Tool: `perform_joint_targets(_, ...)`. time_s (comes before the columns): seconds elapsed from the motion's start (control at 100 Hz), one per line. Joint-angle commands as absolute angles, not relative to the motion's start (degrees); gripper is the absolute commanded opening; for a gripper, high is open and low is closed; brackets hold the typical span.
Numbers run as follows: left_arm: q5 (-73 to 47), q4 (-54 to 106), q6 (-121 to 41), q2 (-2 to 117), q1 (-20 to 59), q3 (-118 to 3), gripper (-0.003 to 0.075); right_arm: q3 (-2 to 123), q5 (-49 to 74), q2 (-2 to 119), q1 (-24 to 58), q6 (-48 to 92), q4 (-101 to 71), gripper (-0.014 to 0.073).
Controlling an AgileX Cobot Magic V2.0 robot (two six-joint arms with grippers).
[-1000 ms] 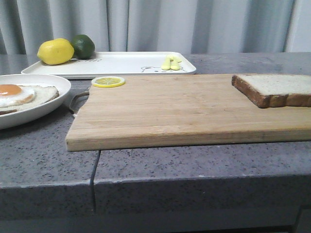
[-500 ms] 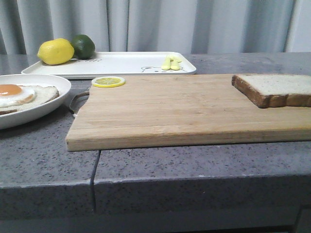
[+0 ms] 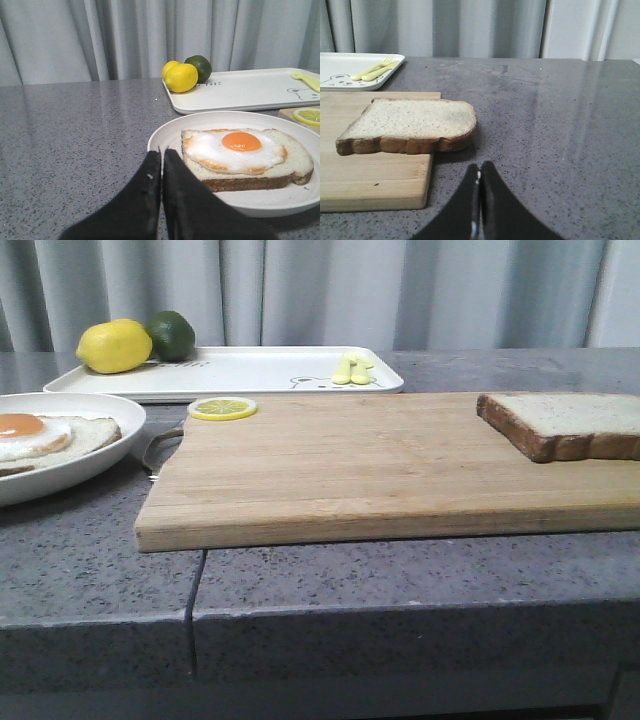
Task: Place bread and move sandwich to tray
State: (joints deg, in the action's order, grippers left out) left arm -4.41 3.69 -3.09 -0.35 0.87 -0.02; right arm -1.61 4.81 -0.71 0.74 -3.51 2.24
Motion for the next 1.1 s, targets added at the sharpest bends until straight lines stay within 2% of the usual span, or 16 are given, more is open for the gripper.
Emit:
perform_joint_targets(0.0,0.9,6.4,-2.5,-2.0,1.0,0.9,-0.0020,-1.7,-1.8,-1.6,0.7,-3.3,2.2,-0.0060)
perform_joint_targets(0.27,-2.4,11.5,-2.5,-1.8,1.0,-1.5,-0.0020,-0.9,-4.7,-1.6,0.7,-3.7,2.2,-0.0060)
perform_joint_targets(0.62,-8.2,12.0,-2.5,6.6,1.0,-10.8,-0.0020,7.8,9.0,1.0,0.7,-6.8,-0.4,-0.0060)
perform_joint_targets(1.09,-26.5,14.7,-2.5,25.3,1.0,-32.1,-0.0020,26.9,28.3,17.2,0.7,-6.8,-0.4,-0.0060)
